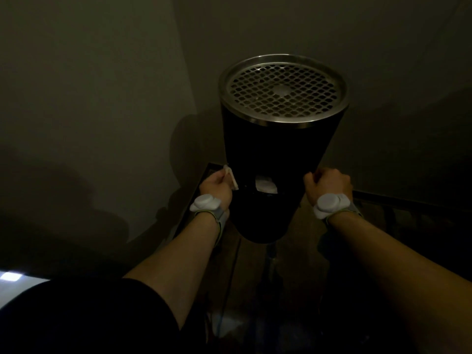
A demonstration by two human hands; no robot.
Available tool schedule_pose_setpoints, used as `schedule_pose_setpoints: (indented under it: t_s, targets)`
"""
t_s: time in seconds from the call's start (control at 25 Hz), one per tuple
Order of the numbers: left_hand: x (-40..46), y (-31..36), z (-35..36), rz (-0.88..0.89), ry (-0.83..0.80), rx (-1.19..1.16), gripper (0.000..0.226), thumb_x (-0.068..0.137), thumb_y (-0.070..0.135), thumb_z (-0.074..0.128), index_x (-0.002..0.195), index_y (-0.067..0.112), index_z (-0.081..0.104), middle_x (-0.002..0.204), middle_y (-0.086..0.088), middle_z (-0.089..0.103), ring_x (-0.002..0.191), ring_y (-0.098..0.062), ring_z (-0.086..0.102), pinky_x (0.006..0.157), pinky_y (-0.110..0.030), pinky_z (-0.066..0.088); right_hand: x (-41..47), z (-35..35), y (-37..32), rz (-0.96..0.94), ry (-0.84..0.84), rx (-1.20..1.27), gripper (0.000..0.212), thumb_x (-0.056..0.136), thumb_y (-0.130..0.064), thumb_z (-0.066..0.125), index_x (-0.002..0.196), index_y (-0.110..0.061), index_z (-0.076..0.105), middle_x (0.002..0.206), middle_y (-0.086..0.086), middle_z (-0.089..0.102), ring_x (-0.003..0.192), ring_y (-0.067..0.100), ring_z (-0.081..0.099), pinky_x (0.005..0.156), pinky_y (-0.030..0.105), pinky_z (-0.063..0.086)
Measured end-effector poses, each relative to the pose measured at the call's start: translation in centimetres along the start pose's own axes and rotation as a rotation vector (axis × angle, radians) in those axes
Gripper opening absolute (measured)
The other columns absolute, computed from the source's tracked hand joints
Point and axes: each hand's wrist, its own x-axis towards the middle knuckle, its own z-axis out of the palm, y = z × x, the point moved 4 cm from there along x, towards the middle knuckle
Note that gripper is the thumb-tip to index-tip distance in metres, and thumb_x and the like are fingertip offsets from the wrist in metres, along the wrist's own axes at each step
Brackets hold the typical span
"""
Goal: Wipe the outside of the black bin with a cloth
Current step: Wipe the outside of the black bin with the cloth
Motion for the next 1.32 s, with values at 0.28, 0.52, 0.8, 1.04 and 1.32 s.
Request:
schedule_pose_setpoints:
  t_s: [0.28, 0.52, 0.8, 1.04, 1.32]
  targets:
    - [0.6, 1.3, 0.0, 0.168, -0.002, 0.159, 0.034, 0.088, 0.023, 0.071, 0.120, 0.011, 0.069, 0.114, -0.007, 0.071, 0.103, -0.019, 0.066, 0.090, -0.026, 0.048, 0.1, 0.1, 0.1, -0.010, -0.028, 0.025, 0.042, 0.085, -0.040, 0.055, 0.051, -0.016, 0.053, 0.046, 0.000, 0.045, 0.043, 0.014, 0.038, 0.043, 0.017, 0.023]
    - [-0.8, -0.6, -0.5, 0.096, -0.002, 0.164, 0.031, 0.088, 0.022, 0.071, 0.116, 0.008, 0.070, 0.111, -0.012, 0.070, 0.104, -0.028, 0.066, 0.090, -0.033, 0.050, -0.2, -0.1, -0.2, 0.004, -0.054, 0.041, 0.044, 0.084, -0.040, 0.055, 0.046, -0.017, 0.049, 0.045, 0.000, 0.046, 0.041, 0.018, 0.043, 0.043, 0.016, 0.024]
    - [-2.5, -1.5, -0.2, 0.108, 0.027, 0.192, 0.024, 0.089, 0.022, 0.070, 0.106, 0.005, 0.073, 0.107, -0.017, 0.073, 0.099, -0.029, 0.068, 0.090, -0.040, 0.055, -0.4, -0.7, -0.5, -0.012, -0.089, 0.073, 0.042, 0.088, -0.034, 0.056, 0.054, -0.010, 0.052, 0.051, 0.004, 0.048, 0.049, 0.022, 0.046, 0.047, 0.022, 0.032]
    - [-3.4, -4.1, 0.2, -0.016, -0.091, 0.197, 0.009, 0.088, 0.025, 0.072, 0.092, 0.021, 0.066, 0.113, -0.019, 0.070, 0.106, -0.037, 0.066, 0.096, -0.051, 0.054, -0.4, -0.9, -0.8, -0.037, -0.114, 0.069, 0.038, 0.090, -0.032, 0.055, 0.061, -0.008, 0.056, 0.066, 0.014, 0.057, 0.062, 0.026, 0.052, 0.058, 0.027, 0.037]
    - [-2.8, -4.4, 0.3, -0.133, -0.078, 0.186, 0.027, 0.094, 0.010, 0.063, 0.120, 0.005, 0.065, 0.131, -0.024, 0.059, 0.117, -0.043, 0.057, 0.103, -0.053, 0.048, -0.2, -0.9, -0.7, -0.030, -0.133, 0.089, 0.038, 0.090, -0.035, 0.054, 0.067, -0.007, 0.062, 0.067, 0.012, 0.058, 0.062, 0.026, 0.052, 0.058, 0.027, 0.037]
